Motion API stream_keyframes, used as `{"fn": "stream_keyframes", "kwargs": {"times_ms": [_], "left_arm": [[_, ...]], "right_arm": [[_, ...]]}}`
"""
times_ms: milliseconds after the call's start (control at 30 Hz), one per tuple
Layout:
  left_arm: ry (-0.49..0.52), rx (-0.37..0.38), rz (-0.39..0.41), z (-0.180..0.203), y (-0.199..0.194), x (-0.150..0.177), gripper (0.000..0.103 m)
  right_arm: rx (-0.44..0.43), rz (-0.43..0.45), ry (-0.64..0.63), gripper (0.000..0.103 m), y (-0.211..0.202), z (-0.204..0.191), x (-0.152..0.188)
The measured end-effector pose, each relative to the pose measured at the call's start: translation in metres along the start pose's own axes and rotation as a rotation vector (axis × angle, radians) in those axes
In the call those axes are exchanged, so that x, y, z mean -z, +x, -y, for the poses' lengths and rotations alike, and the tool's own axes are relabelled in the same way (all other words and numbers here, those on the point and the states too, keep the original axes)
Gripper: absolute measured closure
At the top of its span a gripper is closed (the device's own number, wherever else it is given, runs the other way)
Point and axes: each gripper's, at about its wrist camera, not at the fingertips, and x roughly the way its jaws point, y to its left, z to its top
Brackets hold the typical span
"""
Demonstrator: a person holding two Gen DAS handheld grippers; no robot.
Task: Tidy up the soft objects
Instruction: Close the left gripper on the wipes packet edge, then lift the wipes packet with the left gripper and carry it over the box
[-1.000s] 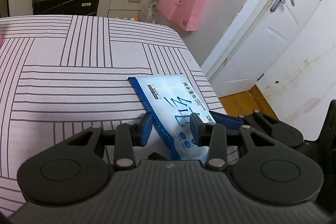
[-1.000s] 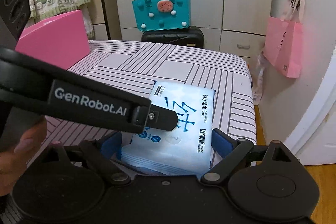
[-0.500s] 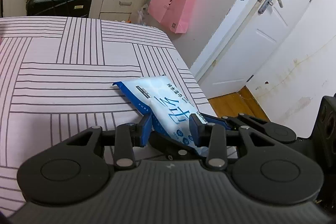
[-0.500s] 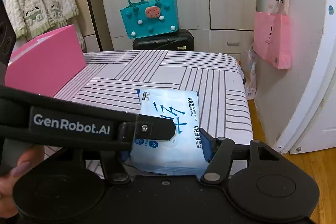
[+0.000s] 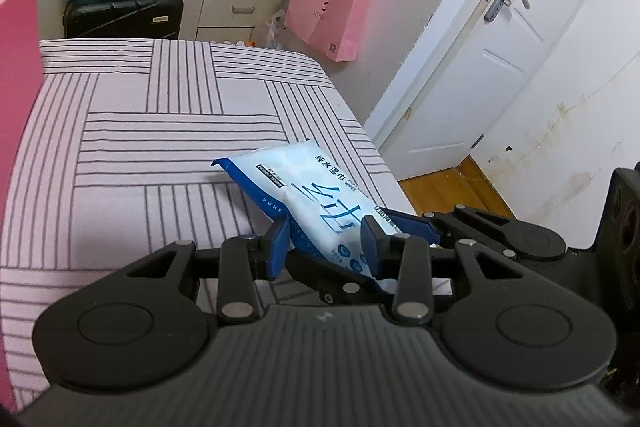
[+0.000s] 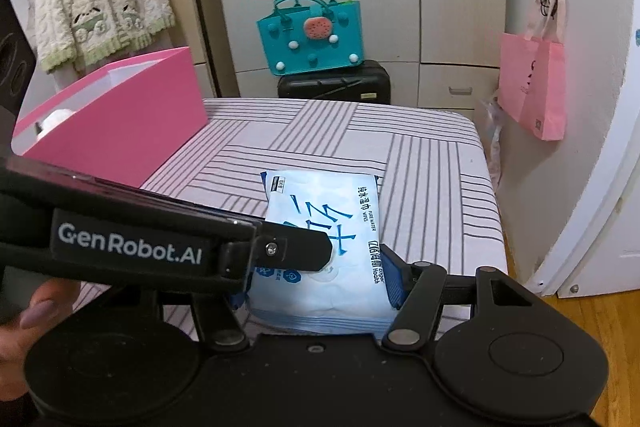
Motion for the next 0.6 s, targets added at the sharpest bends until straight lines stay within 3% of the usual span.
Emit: {"fn": "stream_keyframes", "kwargs": {"times_ms": [600], "left_arm": [[0.036,0.020,-0.046,-0.002,-0.069,0.006,0.065]], "right_arm": [[-0.085,0.011,-0.132,0.036,-0.048,-0.048,-0.005]]}}
